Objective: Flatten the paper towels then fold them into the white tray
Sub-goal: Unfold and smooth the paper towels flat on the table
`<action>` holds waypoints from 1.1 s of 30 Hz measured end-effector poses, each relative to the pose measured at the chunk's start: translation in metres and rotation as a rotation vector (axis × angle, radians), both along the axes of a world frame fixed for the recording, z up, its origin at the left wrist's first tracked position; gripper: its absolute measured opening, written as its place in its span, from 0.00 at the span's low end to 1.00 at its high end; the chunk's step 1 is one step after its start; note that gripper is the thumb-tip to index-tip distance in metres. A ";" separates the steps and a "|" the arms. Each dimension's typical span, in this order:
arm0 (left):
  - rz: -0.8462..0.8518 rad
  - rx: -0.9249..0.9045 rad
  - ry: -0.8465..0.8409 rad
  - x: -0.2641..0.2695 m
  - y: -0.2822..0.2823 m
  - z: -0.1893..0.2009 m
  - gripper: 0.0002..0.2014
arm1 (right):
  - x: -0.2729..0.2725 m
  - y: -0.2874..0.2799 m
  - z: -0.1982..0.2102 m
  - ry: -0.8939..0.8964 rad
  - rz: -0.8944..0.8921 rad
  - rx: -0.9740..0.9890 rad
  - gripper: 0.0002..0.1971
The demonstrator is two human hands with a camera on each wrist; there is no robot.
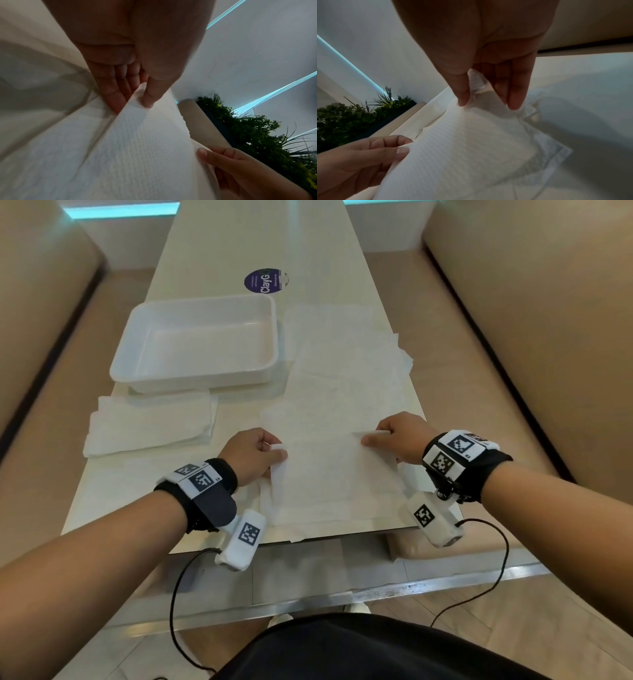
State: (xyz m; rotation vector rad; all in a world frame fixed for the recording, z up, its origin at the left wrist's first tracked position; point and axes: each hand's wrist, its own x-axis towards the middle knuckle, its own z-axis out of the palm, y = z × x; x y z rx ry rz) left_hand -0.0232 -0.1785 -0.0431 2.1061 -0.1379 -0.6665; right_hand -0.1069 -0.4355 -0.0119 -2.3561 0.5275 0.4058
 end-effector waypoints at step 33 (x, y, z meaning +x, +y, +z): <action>-0.024 -0.186 -0.176 -0.001 0.006 0.011 0.05 | 0.013 -0.027 0.009 -0.057 0.244 -0.031 0.09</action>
